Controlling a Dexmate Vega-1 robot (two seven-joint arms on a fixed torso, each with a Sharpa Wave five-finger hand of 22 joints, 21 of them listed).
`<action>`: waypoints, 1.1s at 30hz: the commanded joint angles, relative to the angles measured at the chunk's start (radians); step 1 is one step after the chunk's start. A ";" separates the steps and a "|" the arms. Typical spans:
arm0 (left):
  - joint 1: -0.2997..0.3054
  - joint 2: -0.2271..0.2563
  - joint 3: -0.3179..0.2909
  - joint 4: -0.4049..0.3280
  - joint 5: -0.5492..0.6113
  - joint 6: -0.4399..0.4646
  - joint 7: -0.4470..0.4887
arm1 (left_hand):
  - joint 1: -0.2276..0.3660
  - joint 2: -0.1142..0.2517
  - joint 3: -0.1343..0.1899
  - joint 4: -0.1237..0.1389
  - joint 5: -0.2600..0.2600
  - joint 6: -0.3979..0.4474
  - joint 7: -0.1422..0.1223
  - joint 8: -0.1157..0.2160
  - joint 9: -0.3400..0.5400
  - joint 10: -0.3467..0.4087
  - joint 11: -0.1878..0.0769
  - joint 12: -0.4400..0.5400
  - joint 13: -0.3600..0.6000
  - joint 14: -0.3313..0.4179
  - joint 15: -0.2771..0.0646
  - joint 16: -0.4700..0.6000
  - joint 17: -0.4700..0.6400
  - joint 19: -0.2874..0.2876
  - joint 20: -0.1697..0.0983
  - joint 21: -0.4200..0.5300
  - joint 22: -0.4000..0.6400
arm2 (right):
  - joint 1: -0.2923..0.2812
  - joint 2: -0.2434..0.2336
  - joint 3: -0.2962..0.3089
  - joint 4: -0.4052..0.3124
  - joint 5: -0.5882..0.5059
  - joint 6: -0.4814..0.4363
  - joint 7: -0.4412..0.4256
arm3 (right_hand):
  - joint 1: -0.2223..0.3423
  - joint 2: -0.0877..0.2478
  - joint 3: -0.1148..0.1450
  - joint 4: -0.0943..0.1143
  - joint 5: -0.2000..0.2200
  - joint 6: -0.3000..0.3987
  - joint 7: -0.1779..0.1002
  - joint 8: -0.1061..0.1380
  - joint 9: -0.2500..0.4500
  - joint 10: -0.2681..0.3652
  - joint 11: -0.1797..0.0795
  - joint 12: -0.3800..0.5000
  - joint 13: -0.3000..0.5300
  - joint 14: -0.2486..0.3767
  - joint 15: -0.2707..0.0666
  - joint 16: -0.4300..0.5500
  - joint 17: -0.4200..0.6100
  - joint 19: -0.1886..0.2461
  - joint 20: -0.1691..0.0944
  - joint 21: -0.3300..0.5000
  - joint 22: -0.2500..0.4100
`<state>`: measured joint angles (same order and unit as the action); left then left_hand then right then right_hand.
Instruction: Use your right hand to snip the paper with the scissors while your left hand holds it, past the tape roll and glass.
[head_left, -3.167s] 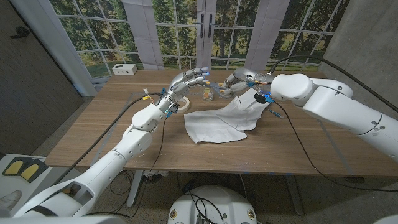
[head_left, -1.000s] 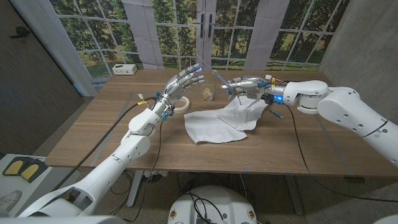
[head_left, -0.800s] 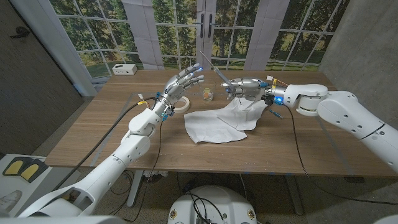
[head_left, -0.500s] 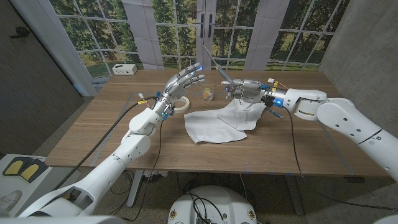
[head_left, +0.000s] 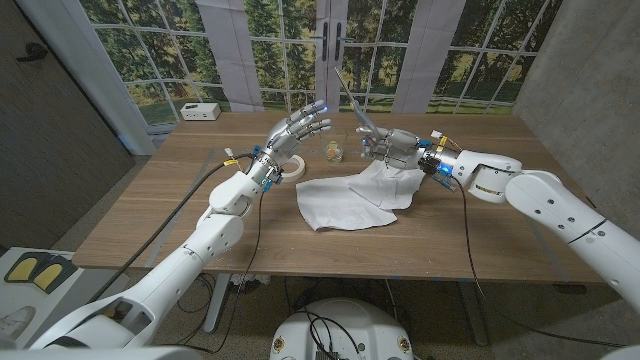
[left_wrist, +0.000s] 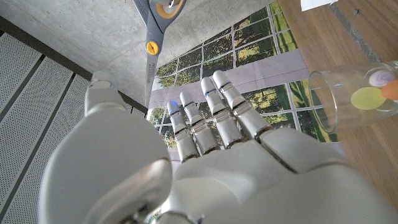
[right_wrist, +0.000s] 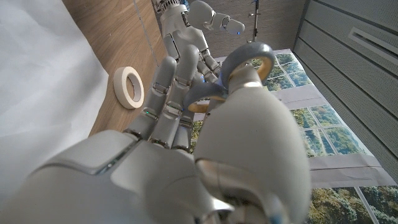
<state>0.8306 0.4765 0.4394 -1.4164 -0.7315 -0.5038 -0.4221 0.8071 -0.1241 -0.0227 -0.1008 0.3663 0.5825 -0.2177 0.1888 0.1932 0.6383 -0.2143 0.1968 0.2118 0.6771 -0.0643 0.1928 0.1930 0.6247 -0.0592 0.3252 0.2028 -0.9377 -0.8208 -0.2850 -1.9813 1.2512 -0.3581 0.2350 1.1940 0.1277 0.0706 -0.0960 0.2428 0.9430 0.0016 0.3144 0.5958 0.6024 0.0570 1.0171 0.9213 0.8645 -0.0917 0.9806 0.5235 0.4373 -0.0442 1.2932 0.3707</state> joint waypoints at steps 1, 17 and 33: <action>0.000 -0.001 0.003 -0.003 0.002 0.009 0.007 | 0.000 0.011 -0.004 -0.001 0.007 0.010 -0.003 0.008 0.004 0.005 0.003 0.010 0.002 0.002 -0.156 0.008 0.003 -0.001 -0.011 -0.003 0.004 | -0.042 0.058 0.006 0.026 0.081 0.038 0.009 | 0.043 0.050 0.017 0.014 -0.004 0.009 0.003 -0.006 0.001 0.205 -0.201 0.002 0.000 0.011 -0.136 0.007 -0.002 -0.003 -0.114 0.014 -0.004; 0.004 0.002 0.003 -0.010 0.004 0.008 0.010 | 0.003 0.021 -0.006 0.002 0.010 0.024 -0.003 0.014 0.004 0.012 0.003 0.013 0.002 0.010 -0.156 0.011 0.003 0.001 -0.013 -0.003 0.005 | -0.063 0.082 0.015 0.036 0.115 0.057 0.025 | 0.041 0.051 0.019 0.013 -0.006 0.009 0.001 -0.026 -0.002 0.207 -0.202 0.002 -0.009 0.008 -0.137 0.014 -0.020 -0.010 -0.120 0.050 -0.035; 0.004 -0.001 0.006 -0.004 0.002 0.010 0.007 | 0.003 0.026 -0.010 0.004 0.012 0.042 -0.003 0.019 0.004 0.013 0.003 0.014 0.002 0.014 -0.156 0.011 0.003 0.000 -0.012 -0.003 0.005 | -0.075 0.123 0.021 0.042 0.158 0.071 0.011 | 0.034 0.053 0.022 0.017 -0.010 0.008 0.000 -0.037 0.009 0.200 -0.205 0.008 -0.003 0.005 -0.137 0.019 -0.039 -0.017 -0.123 0.081 -0.070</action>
<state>0.8354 0.4783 0.4419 -1.4254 -0.7273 -0.4956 -0.4107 0.8096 -0.1112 -0.0269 -0.0966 0.3712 0.6149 -0.2212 0.2001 0.1931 0.6420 -0.2106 0.2074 0.2116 0.6845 -0.0643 0.2005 0.1929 0.6248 -0.0592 0.3252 0.2028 -1.0053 -0.7236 -0.2691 -1.9438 1.3787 -0.2945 0.2582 1.1934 0.1283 0.0706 -0.0960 0.2352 0.9468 0.0053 0.2809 0.5993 0.6022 0.0568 1.0167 0.9125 0.8611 -0.0951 0.9951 0.4863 0.4284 -0.0463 1.3629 0.3040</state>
